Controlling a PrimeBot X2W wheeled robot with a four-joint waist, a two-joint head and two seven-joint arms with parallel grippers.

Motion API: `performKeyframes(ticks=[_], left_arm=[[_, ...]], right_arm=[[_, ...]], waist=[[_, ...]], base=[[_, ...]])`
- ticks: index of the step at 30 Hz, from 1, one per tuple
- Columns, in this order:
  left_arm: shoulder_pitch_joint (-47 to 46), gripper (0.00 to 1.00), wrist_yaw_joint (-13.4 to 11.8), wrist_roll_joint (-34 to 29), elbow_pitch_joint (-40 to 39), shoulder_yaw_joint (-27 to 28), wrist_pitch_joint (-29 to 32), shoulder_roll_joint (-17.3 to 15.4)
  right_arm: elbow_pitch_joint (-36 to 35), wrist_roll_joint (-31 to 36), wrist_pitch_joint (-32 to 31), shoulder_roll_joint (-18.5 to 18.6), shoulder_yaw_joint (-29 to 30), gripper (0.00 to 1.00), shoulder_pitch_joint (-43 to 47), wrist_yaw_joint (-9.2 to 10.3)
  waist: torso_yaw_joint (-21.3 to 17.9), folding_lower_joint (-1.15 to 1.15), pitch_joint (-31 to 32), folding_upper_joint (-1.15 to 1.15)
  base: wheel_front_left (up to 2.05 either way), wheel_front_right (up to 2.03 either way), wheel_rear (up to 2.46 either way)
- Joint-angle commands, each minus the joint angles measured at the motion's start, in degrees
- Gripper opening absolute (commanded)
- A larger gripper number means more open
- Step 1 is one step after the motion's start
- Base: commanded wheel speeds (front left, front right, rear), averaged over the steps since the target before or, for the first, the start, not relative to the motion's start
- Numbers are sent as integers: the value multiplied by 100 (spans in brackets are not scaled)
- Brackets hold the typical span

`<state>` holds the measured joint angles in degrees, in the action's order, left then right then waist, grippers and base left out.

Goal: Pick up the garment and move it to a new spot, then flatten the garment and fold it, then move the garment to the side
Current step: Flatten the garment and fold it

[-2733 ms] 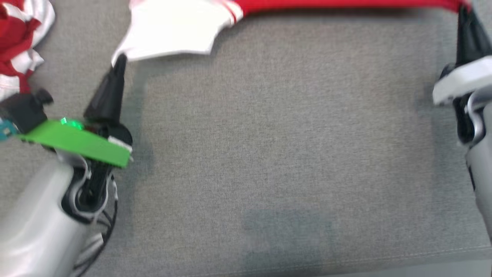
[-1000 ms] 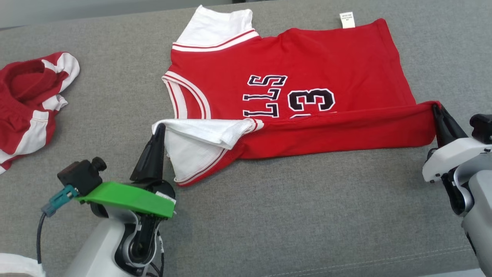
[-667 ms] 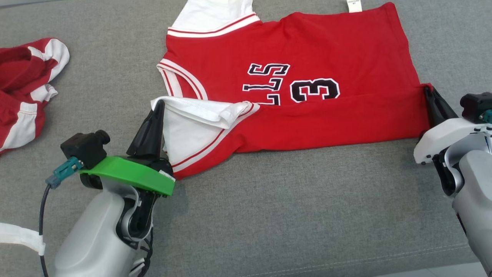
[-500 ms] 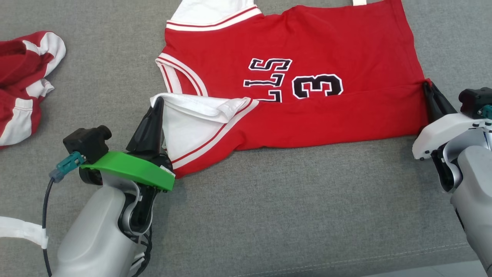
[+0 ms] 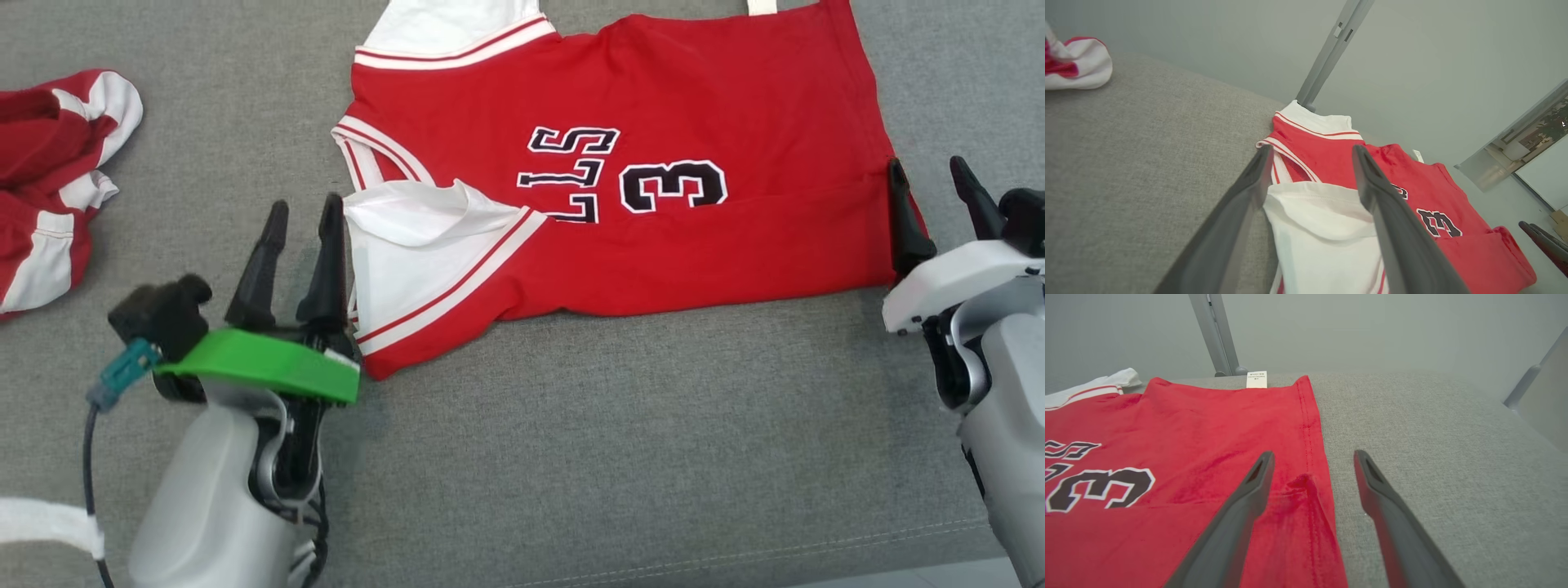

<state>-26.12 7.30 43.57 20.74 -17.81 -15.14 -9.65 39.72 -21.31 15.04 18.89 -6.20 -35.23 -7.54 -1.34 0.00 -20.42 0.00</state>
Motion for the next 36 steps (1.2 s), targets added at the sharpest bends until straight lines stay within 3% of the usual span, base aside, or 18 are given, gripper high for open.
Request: performKeyframes(ticks=[1,12,27,28,29,30,36], left_arm=[[314,100,17,3,-49,55,0,92],[1615,100,26,756,-79,-167,233,416],[1153,100,-42,1017,864,-284,668,456],[1126,55,-33,1024,907,-287,640,461],[1104,23,-24,1039,940,-307,647,466],[1077,0,-21,1035,967,-336,632,469],[1050,0,18,1100,949,-461,597,371]], right_arm=[[-116,44,13,-1,85,100,183,11],[-665,89,13,-213,543,100,1225,11],[-311,-282,14,-404,353,100,1153,10],[-247,-376,13,-406,311,100,1117,11],[-182,-499,14,-416,262,100,1081,10],[-106,-620,14,-431,209,100,1042,11],[342,-1345,14,-391,-29,100,799,11]], waist=[[-5,0,135,0],[-10,0,550,0],[-196,0,480,0],[-198,0,466,0],[-198,0,454,0],[-194,0,442,0],[-124,0,417,0]], base=[[0,0,0],[0,0,0],[0,0,0],[0,0,0],[0,0,0],[0,0,0],[0,0,0]])
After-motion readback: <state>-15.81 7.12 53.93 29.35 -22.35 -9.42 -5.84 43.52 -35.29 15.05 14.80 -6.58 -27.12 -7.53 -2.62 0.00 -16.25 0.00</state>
